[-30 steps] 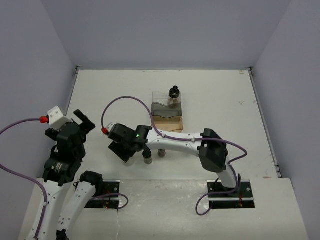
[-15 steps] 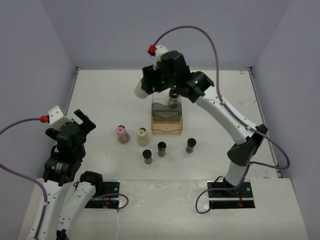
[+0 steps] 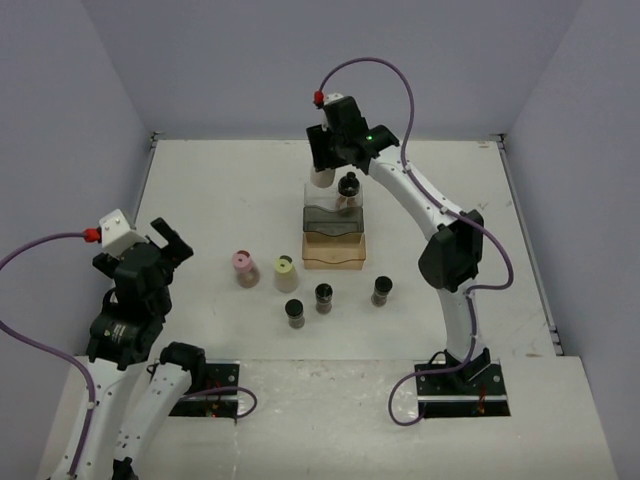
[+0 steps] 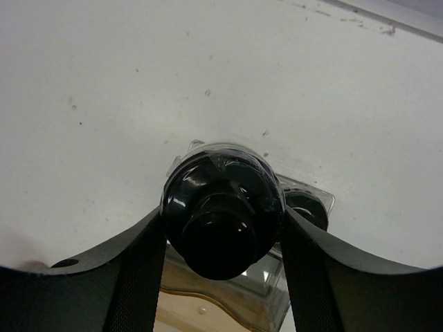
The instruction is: Organize the condiment bottles
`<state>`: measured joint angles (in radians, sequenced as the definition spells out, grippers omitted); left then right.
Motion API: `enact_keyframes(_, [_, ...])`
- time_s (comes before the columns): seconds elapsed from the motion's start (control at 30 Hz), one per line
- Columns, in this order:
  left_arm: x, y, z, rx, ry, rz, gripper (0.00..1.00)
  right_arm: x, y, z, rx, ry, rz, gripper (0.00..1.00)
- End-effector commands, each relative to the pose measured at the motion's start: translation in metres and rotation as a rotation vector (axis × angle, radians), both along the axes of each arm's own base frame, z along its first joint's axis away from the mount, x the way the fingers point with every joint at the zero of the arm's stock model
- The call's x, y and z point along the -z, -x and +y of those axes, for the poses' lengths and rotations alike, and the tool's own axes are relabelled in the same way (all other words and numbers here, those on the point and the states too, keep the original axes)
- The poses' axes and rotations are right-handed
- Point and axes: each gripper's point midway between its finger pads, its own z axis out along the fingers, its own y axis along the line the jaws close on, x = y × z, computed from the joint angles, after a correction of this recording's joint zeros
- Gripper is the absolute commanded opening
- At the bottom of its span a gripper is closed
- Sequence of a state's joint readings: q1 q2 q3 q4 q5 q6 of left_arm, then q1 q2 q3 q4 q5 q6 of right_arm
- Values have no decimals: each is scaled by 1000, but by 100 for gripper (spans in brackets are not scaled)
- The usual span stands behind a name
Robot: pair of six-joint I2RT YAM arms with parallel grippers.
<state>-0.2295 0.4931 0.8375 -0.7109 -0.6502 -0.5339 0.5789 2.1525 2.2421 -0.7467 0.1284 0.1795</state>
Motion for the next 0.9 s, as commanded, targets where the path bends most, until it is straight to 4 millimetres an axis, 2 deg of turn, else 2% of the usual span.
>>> enact_keyframes(0.0, [-5,-7,-1,8,-8,-19,100,-52,-5,15,-57,-79,-142,0])
enact_keyframes(0.13, [-6,-6,-1,9,-8,-23,100,-27,-4,17,-60,-59,-94,0])
enact_keyframes(0.43, [-7,-6,-2,13,-6,-28,100,3,1,24,-88,-68,-38,0])
enact_keyframes(0.6, [-6,-6,-2,15,-8,-26,100,1,-2,23,-82,-69,-49,0])
enact_keyframes(0.7, [-7,-6,-1,14,-8,-30,100,1,5,24,-94,-87,-40,0])
enact_keyframes(0.83, [-7,-7,-2,19,-7,-26,100,-13,12,25,-111,-108,-53,0])
enact_keyframes(0.87, [-6,-6,-2,19,-8,-25,100,-22,15,24,-115,-117,-64,0])
